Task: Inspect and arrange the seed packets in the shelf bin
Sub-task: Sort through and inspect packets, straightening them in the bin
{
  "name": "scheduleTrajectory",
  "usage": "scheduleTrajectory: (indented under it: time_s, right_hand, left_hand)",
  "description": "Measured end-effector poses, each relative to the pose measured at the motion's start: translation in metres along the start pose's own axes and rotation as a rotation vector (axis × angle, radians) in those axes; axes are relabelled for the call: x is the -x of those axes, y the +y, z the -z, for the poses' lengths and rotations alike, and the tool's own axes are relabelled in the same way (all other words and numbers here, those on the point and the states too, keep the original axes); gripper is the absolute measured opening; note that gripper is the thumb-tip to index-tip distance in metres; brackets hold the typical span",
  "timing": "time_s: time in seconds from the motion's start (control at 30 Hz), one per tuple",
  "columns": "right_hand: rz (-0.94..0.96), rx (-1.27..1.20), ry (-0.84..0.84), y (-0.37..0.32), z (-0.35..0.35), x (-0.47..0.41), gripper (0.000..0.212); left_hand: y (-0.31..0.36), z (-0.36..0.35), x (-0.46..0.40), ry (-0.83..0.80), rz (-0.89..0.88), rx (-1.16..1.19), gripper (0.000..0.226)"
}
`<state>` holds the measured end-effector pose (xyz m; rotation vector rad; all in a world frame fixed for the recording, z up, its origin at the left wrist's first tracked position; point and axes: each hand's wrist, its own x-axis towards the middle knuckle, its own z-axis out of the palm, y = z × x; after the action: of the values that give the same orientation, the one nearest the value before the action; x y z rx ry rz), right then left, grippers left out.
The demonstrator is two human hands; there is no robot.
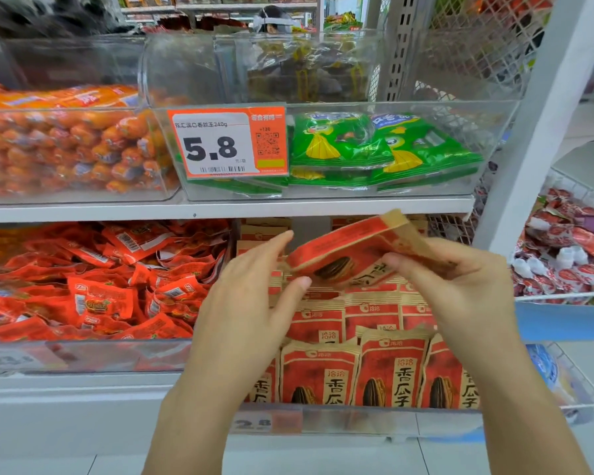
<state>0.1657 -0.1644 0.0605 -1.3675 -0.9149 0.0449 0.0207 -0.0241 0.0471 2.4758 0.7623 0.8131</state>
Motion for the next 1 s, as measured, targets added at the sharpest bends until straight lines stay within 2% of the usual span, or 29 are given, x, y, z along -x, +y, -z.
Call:
scheduleTrajectory:
  time_s: [0.1, 0.2, 0.3, 0.37, 0.47, 0.57, 0.67, 0.8, 0.93, 1.0]
  right_hand:
    - [0.087, 0.014, 0.125, -0.005, -0.003, -0.004, 0.036]
    - [0.114, 0.091, 0.151, -0.002, -0.009, -0.005, 0.052]
    - [0.172, 0.268, 0.092, 0.011, -0.013, -0.005, 0.054]
    - [0.282, 0.377, 0.074, 0.019, -0.017, -0.005, 0.046]
    - [0.403, 0.481, 0.039, 0.030, -0.025, -0.007, 0.039]
    - [0.405, 0.519, 0.029, 0.036, -0.032, -0.006, 0.042]
    - [0.346, 0.504, -0.026, 0.041, -0.039, -0.006, 0.044]
    - [0.061, 0.635, -0.190, 0.033, -0.033, -0.008, 0.042]
    - [-0.158, 0.832, -0.417, 0.037, -0.014, -0.009, 0.059]
    - [-0.197, 0.863, -0.503, 0.041, -0.010, -0.008, 0.067]
  left_hand:
    - [-0.011, 0.007, 0.002, -0.104, 0.090, -0.122, 0.059]
    - [-0.016, 0.012, 0.004, -0.100, 0.109, -0.061, 0.056]
    - [-0.012, 0.016, 0.005, 0.006, 0.040, 0.041, 0.057]
    - [-0.004, 0.019, 0.005, 0.062, -0.039, 0.060, 0.061]
    - [0.013, 0.021, 0.000, 0.083, -0.176, -0.042, 0.056]
    - [0.026, 0.017, -0.014, 0.045, -0.222, -0.220, 0.046]
    - [0.024, 0.007, -0.029, -0.042, -0.239, -0.322, 0.050]
    - [-0.009, -0.006, -0.047, -0.073, -0.253, -0.274, 0.058]
    - [-0.034, -0.013, -0.058, -0.063, -0.140, -0.112, 0.036]
    - [-0.038, -0.017, -0.068, -0.101, -0.067, -0.066, 0.028]
